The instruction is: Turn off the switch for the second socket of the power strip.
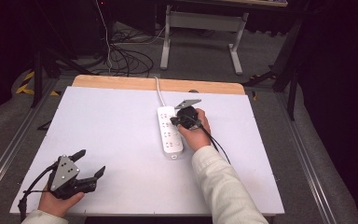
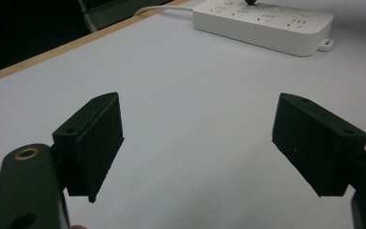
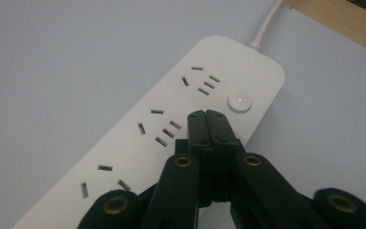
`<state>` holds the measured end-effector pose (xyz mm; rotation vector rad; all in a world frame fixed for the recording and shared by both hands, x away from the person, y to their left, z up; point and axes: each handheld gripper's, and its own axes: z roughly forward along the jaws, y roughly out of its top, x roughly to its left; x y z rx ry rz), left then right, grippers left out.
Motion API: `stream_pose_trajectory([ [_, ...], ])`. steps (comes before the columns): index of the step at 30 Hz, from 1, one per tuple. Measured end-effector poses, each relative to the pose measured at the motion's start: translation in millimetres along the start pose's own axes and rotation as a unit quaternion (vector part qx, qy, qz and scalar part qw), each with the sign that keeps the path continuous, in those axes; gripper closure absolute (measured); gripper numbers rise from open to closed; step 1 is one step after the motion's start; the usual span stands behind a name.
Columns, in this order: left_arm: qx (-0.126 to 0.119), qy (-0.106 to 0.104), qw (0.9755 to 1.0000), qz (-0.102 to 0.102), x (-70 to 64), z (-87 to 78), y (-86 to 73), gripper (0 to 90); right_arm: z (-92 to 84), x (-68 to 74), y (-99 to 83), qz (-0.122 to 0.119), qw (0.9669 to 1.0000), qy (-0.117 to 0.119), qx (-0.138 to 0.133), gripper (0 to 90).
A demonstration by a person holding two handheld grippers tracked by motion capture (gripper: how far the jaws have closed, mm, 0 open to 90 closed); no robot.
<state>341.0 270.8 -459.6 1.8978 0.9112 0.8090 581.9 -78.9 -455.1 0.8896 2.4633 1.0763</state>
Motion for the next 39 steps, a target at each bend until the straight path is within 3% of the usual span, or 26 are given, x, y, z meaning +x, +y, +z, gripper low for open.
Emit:
stream_pose_trajectory([
  [20, 0.001, 0.0, 1.0, 0.002, -0.6, 0.0, -0.1, 18.2, 1.3, 5.2, -1.7, -0.024, 0.9995, -0.019, 0.003, 90.0],
  [39, 0.001, 0.001, 1.0, 0.0, -0.7, 0.0, -0.3, 18.2, 1.8, 9.2, -3.1, -0.019, 0.9994, -0.028, 0.002, 90.0],
])
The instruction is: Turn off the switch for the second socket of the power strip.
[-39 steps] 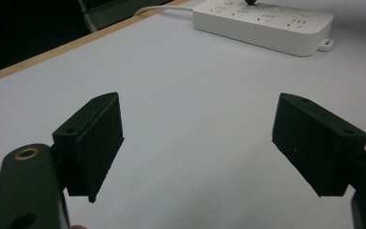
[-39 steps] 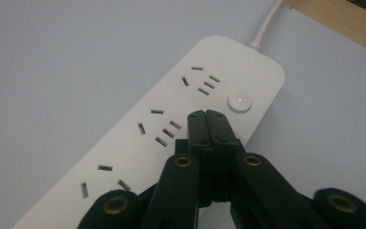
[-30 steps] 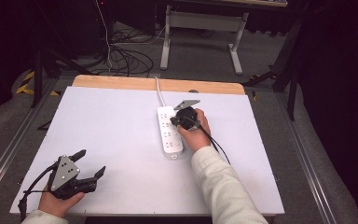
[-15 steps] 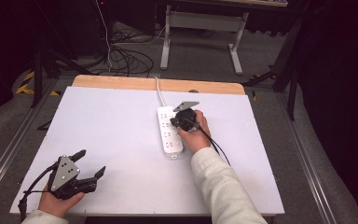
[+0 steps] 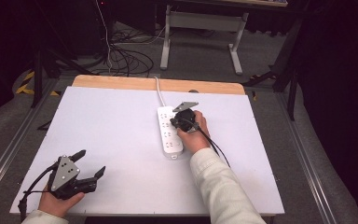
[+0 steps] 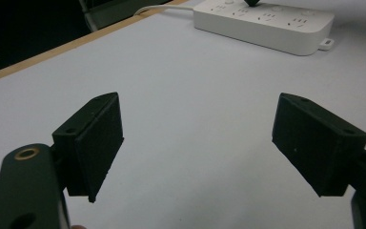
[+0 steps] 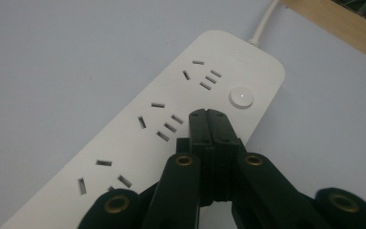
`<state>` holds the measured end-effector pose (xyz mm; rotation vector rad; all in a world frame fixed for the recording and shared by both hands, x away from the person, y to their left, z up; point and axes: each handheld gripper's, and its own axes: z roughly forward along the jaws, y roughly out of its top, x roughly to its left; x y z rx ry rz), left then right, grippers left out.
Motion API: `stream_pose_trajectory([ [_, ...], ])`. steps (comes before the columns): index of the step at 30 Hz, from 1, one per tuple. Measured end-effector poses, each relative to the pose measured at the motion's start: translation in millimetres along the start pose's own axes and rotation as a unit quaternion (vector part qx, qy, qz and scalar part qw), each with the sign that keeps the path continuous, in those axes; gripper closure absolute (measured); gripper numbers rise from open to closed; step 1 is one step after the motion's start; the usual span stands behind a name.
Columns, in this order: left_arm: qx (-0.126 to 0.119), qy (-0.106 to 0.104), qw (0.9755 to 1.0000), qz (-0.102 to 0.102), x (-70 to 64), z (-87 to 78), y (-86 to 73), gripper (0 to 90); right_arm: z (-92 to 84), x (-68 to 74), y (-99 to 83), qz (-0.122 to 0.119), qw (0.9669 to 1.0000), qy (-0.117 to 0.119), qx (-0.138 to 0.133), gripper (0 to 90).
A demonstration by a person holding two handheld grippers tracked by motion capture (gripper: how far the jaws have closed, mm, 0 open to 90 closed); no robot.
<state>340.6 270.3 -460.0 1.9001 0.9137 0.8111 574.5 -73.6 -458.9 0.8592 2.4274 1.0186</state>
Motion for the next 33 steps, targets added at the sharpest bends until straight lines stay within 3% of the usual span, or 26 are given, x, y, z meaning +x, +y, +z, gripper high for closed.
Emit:
stream_pose_trajectory([
  [18, 0.0, 0.001, 1.0, 0.001, -0.3, -0.4, 0.0, 18.2, 0.4, 0.4, 0.2, 0.021, 0.9998, -0.003, 0.003, 90.0],
  [23, 0.0, 0.001, 1.0, 0.002, -0.4, -0.5, 0.0, 18.2, 0.0, 2.7, 0.8, 0.012, 0.9997, -0.02, 0.012, 90.0],
  [28, 0.0, 0.0, 1.0, 0.002, -0.2, 0.0, 0.0, 18.2, -0.1, -1.7, -0.9, 0.025, 0.9997, -0.006, 0.004, 90.0],
  [33, 0.001, -0.001, 1.0, 0.0, -0.2, 0.9, 0.0, 18.2, -2.5, 1.5, 2.1, -0.001, 1.0, -0.009, 0.0, 90.0],
])
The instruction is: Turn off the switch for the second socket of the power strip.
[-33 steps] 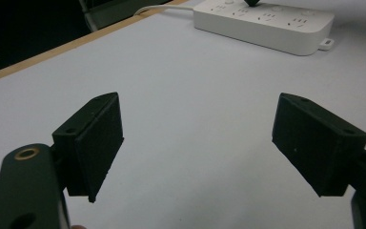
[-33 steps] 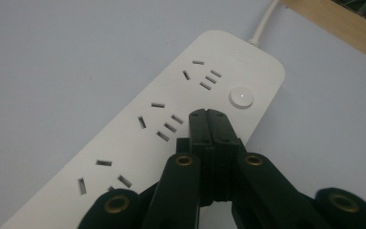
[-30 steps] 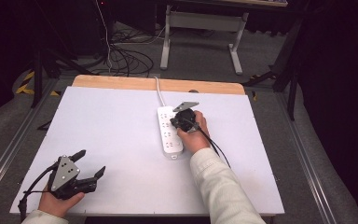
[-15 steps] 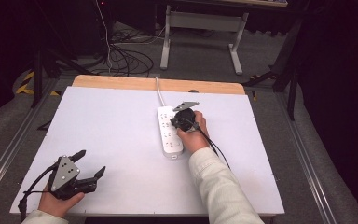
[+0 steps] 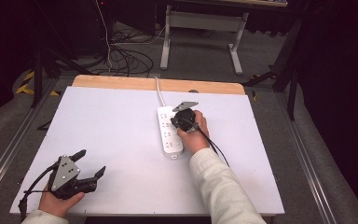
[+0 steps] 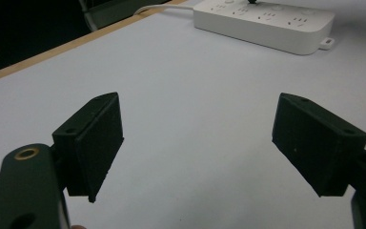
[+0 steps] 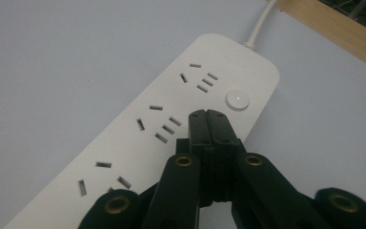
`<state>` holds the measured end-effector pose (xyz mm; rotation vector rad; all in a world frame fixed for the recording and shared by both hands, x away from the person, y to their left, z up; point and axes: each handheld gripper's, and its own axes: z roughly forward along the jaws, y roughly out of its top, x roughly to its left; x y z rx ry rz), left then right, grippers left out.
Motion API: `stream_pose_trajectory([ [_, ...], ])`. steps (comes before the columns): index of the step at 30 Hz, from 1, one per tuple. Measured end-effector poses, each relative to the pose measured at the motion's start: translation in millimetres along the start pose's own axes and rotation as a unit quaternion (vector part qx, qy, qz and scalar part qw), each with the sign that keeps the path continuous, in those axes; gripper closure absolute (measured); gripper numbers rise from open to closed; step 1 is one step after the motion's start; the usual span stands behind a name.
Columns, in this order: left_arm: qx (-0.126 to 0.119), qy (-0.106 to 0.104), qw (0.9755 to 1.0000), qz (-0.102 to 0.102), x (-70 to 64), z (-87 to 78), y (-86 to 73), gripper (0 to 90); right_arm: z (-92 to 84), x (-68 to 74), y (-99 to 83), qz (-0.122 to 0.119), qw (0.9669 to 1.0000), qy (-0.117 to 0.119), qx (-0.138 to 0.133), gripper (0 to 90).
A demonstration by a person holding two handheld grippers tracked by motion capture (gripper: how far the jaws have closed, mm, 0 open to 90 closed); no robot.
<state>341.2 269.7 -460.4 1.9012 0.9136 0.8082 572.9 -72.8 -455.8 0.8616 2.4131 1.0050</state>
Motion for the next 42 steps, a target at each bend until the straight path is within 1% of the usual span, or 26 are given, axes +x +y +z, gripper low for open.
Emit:
stream_pose_trajectory([
  [2, -0.001, 0.002, 1.0, 0.001, 0.2, -0.2, 0.0, 18.2, -2.4, 1.4, 0.4, -0.006, 1.0, 0.001, -0.001, 90.0],
  [4, -0.001, 0.002, 1.0, 0.0, 0.3, -0.3, -0.1, 18.2, -6.0, 1.8, 1.4, 0.004, 0.9997, 0.008, -0.023, 90.0],
  [6, -0.001, 0.003, 1.0, 0.0, 0.2, -0.4, 0.0, 18.2, -10.3, 2.7, 4.0, 0.007, 0.9993, 0.014, -0.034, 90.0],
  [9, -0.001, 0.002, 1.0, 0.0, 0.0, -0.6, 0.1, 18.2, -14.5, 4.3, 6.5, 0.0, 0.9991, 0.017, -0.037, 90.0],
  [17, -0.001, 0.001, 1.0, 0.0, -0.1, -0.2, 0.3, 18.2, -26.6, 6.6, 10.5, 0.003, 0.9983, 0.021, -0.055, 90.0],
  [25, -0.002, 0.002, 1.0, 0.0, 0.3, -0.1, 0.5, 18.1, -40.2, 8.6, 13.5, 0.007, 0.9967, 0.029, -0.076, 90.0],
  [28, -0.002, 0.002, 1.0, 0.0, 0.4, 0.0, 0.8, 18.2, -44.9, 8.7, 14.5, 0.008, 0.9962, 0.031, -0.081, 89.9],
  [31, -0.001, 0.0, 1.0, 0.0, 0.4, 0.2, 0.2, 18.2, -48.1, 9.8, 15.2, 0.003, 0.9962, 0.032, -0.081, 89.3],
  [35, -0.002, -0.002, 1.0, -0.007, 1.1, -0.5, 0.4, 18.1, -51.5, 10.9, 15.2, 0.0, 0.996, 0.035, -0.082, 88.8],
  [42, -0.002, -0.003, 0.9999, -0.01, 1.8, -0.5, -0.1, 18.0, -58.4, 10.5, 16.1, -0.004, 0.9954, 0.037, -0.088, 87.5],
])
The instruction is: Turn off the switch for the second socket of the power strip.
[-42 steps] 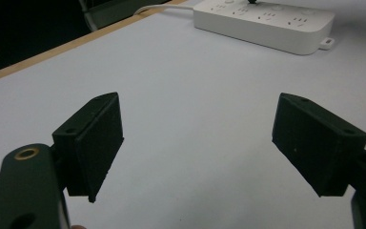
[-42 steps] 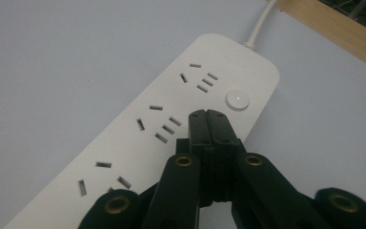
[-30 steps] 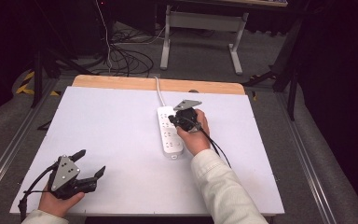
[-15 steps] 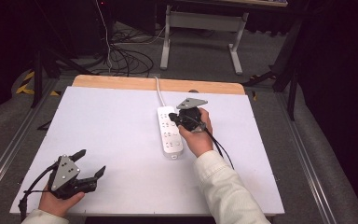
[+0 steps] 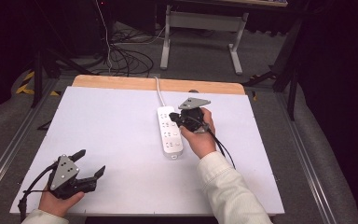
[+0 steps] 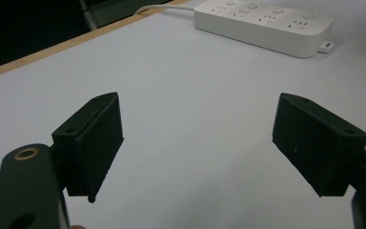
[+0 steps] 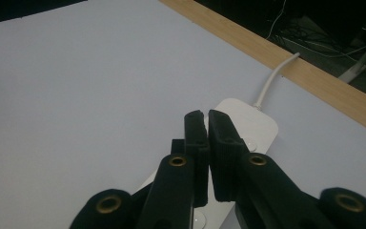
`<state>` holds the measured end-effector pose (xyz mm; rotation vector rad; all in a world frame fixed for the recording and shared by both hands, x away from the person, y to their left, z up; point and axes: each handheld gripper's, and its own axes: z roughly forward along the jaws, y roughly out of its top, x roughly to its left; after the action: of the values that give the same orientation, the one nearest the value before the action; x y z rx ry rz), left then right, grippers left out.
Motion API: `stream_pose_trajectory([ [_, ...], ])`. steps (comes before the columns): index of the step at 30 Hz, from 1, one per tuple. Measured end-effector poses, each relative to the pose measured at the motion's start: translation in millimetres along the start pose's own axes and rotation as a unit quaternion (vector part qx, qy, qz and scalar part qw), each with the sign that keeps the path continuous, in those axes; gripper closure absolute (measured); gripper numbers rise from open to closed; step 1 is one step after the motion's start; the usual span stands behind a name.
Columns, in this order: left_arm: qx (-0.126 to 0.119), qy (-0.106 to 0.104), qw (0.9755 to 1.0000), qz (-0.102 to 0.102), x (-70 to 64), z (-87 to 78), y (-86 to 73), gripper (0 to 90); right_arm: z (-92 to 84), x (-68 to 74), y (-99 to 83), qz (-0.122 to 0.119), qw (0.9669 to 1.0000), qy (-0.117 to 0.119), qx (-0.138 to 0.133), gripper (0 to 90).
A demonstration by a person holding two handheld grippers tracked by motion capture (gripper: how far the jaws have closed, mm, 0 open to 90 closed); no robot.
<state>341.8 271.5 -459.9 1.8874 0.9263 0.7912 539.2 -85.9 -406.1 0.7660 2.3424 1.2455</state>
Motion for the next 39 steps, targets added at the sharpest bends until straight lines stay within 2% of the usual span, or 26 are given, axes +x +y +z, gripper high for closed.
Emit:
stream_pose_trajectory([
  [5, -0.001, -0.003, 1.0, -0.004, -0.6, -0.6, 0.3, 17.9, -11.2, 0.1, 1.7, 0.005, 0.9999, 0.003, -0.014, 78.0],
  [11, -0.003, -0.005, 1.0, -0.007, -1.3, -2.0, 0.8, 17.7, -31.4, 2.3, 2.2, 0.01, 0.9995, 0.012, -0.029, 55.1],
  [18, -0.003, -0.007, 0.9999, -0.013, -3.6, -3.6, 1.4, 17.4, -60.7, 7.6, -6.6, 0.021, 0.9981, 0.033, -0.047, 39.9],
  [23, -0.004, -0.009, 0.9998, -0.015, -4.5, -5.0, 1.9, 17.2, -73.2, 10.4, -15.0, 0.012, 0.9978, 0.046, -0.046, 33.5],
  [34, -0.004, -0.008, 0.9998, -0.015, -5.6, -7.5, 2.3, 16.9, -105.6, 15.6, -46.1, 0.026, 0.9959, 0.052, -0.07, 30.5],
  [39, -0.005, -0.007, 0.9998, -0.017, -6.0, -8.4, 2.2, 16.7, -115.9, 18.3, -61.8, 0.03, 0.9956, 0.054, -0.071, 25.5],
])
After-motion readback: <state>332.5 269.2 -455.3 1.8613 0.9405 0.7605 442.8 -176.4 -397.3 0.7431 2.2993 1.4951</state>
